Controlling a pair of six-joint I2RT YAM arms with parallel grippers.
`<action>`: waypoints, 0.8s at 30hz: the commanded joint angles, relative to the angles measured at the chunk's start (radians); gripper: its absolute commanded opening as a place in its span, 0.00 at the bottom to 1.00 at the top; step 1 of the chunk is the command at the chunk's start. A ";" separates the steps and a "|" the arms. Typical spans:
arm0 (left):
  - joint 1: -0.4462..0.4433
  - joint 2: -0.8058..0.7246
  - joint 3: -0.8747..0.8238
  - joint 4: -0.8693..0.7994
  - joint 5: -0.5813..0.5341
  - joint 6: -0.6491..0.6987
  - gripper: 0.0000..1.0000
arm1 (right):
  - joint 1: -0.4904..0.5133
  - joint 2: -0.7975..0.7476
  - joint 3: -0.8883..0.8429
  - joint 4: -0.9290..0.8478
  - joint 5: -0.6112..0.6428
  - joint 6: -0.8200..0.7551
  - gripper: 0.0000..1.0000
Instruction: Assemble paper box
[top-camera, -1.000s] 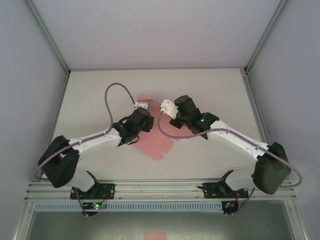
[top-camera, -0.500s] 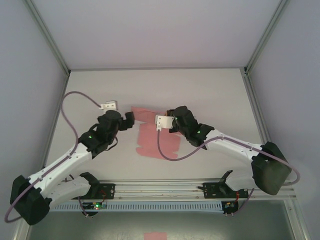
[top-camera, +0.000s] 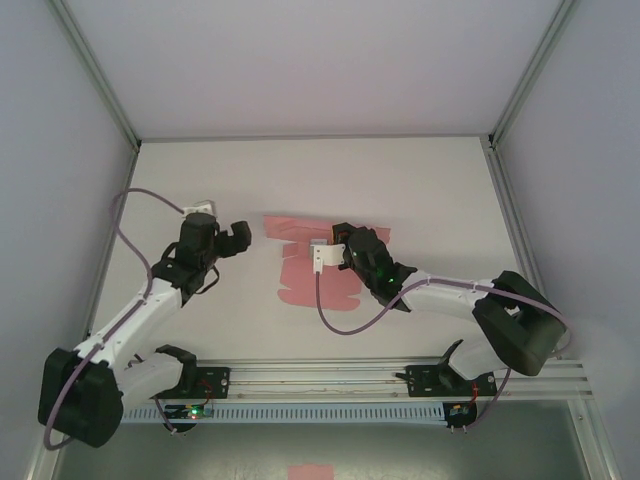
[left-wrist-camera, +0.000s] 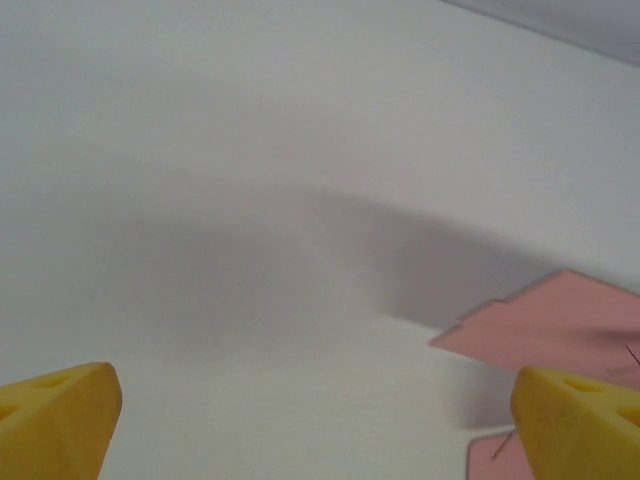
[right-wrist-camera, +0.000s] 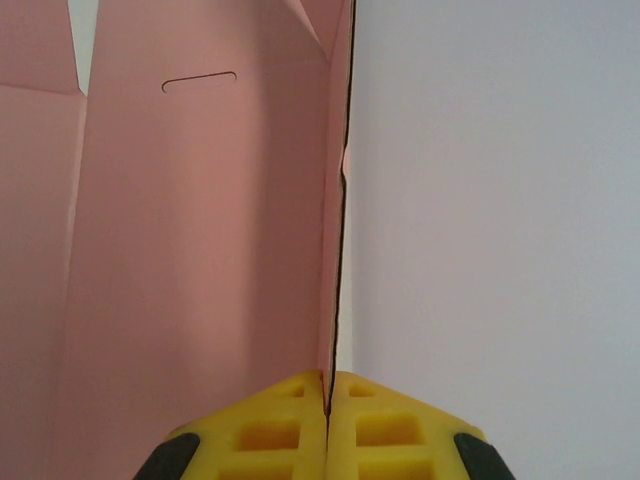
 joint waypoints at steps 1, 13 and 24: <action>0.024 0.067 -0.023 0.254 0.277 0.289 1.00 | -0.018 -0.003 -0.002 0.009 -0.049 0.018 0.00; 0.034 0.376 0.149 0.230 0.522 0.636 0.75 | -0.057 -0.007 0.026 -0.072 -0.112 0.067 0.00; 0.094 0.545 0.363 0.038 0.705 0.691 0.64 | -0.055 -0.024 0.036 -0.110 -0.107 0.065 0.00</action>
